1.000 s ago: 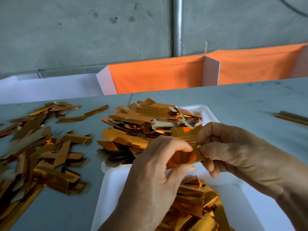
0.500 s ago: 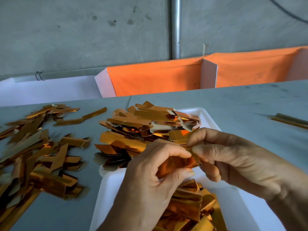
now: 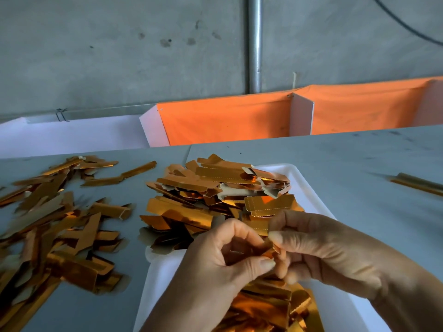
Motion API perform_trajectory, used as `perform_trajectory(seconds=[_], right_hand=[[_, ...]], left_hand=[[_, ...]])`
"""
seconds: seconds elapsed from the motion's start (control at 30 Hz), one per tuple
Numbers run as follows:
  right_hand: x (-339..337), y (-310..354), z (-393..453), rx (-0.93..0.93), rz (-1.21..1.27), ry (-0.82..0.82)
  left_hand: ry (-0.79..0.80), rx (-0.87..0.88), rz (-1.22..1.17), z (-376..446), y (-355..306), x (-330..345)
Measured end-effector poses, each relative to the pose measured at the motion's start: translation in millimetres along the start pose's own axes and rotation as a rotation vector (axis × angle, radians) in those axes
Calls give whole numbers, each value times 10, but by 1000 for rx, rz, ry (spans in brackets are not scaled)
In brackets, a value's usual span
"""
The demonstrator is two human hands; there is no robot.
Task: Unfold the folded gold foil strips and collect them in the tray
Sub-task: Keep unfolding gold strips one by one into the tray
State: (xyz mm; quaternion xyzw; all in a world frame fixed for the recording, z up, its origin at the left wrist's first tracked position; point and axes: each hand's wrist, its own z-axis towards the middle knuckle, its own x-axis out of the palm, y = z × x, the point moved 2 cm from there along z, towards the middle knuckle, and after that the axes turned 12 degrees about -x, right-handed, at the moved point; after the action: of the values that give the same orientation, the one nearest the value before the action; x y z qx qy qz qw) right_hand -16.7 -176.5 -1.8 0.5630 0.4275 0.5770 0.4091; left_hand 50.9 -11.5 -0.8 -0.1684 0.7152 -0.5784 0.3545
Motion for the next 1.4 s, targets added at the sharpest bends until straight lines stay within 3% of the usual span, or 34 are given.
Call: perform_trajectory(seconds=[0.27, 0.37, 0.43, 0.47, 0.53, 0.63, 0.93, 1.13, 1.3, 1.4], right_hand=[[-10, -8, -9, 65, -438, -37], [-29, 16, 35, -195, -691, -280], [-37, 19, 66, -432, -1005, -466], [-17, 14, 96, -477, -1162, -472], [-6, -67, 202, -389, -1348, -336], [-58, -180, 313, -97, -1521, -184], [-67, -200, 372, 67, -1515, -183], [-137, -227, 448, 125, -1506, -314], [-219, -141, 605, 181, -1327, -136], [-246, -160, 602, 193, -1242, -215]], left_hand=[[71, -164, 167, 29, 108, 41], [53, -169, 279, 18, 97, 58], [3, -134, 438, 22, 86, 75], [-25, -114, 513, 24, 75, 84], [-73, -90, 589, 27, 57, 93], [-113, -80, 610, 38, 61, 91], [-110, -72, 589, 62, 107, 109], [-129, -52, 573, 52, 115, 111], [-161, -13, 545, 45, 111, 110], [-175, -2, 530, 53, 112, 97]])
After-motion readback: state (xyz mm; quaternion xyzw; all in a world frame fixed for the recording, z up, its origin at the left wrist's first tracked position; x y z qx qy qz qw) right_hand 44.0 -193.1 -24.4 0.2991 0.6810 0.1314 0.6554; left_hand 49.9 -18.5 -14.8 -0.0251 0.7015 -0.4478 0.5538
